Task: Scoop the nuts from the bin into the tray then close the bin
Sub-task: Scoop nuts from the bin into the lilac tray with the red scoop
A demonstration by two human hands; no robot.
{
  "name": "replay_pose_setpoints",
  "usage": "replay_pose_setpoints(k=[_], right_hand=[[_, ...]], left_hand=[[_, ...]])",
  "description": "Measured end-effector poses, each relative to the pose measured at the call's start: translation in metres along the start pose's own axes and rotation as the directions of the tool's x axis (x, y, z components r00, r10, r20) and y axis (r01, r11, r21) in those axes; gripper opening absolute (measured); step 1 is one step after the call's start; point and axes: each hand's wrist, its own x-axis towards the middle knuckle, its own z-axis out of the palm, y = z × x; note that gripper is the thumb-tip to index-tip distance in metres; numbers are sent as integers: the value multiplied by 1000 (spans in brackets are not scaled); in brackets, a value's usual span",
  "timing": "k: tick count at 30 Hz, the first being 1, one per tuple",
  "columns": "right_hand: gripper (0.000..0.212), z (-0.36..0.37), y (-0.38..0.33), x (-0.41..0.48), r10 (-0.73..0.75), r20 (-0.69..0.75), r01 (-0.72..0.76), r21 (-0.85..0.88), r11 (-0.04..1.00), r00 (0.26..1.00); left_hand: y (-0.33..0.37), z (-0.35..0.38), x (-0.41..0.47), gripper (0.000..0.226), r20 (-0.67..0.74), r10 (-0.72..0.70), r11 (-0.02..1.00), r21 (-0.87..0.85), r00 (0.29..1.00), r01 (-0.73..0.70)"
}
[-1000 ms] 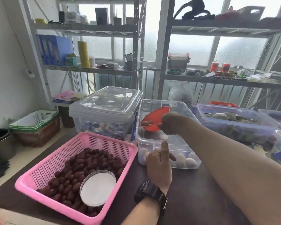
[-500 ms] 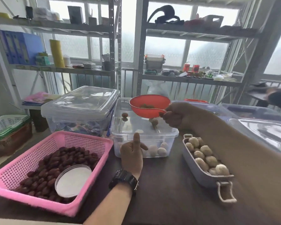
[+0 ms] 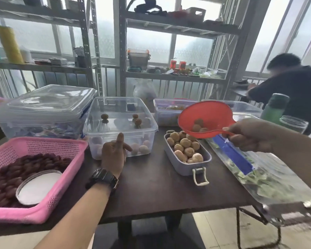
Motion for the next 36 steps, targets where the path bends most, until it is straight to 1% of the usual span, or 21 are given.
replay_pose_setpoints(k=[3, 7, 10, 15, 19, 22, 25, 30, 34, 36], right_hand=[[31, -11, 19, -7, 7, -70, -11, -51, 999, 998], [36, -9, 31, -10, -42, -172, 19, -130, 991, 984], [38, 0, 33, -13, -128, -293, 53, -252, 966, 948], [37, 8, 39, -3, -237, -427, 28, -440, 898, 872], [32, 15, 38, -3, -333, -423, 54, -549, 834, 843], [27, 15, 39, 2, -412, -409, 60, -647, 760, 814], [25, 16, 39, 4, -443, -407, 32, -707, 706, 799], [23, 22, 40, 2, -513, -378, 26, -785, 618, 770], [33, 24, 42, 1, -550, -350, 15, -834, 552, 758], [35, 25, 43, 0, -552, -353, 1, -842, 540, 755]], left_hand=[[-2, -1, 0, 66, -5, 12, 1000, 25, 1000, -12], [-2, -1, 0, 68, -7, 7, 1000, 9, 1000, -7], [-1, 0, -2, 68, -4, 19, 1000, -7, 1000, -19], [2, -2, -3, 71, -4, 22, 1000, -4, 1000, -22], [6, -1, -5, 71, 2, 15, 1000, -24, 1000, -15], [7, -1, -7, 72, -1, 8, 999, -31, 1000, -8], [9, -1, -6, 71, -6, 1, 999, -36, 1000, -1], [11, 0, -5, 71, -14, -9, 999, -46, 1000, 8], [10, 0, -5, 71, -18, -9, 999, -41, 1000, 8], [11, 0, -6, 71, -15, -12, 999, -48, 1000, 11]])
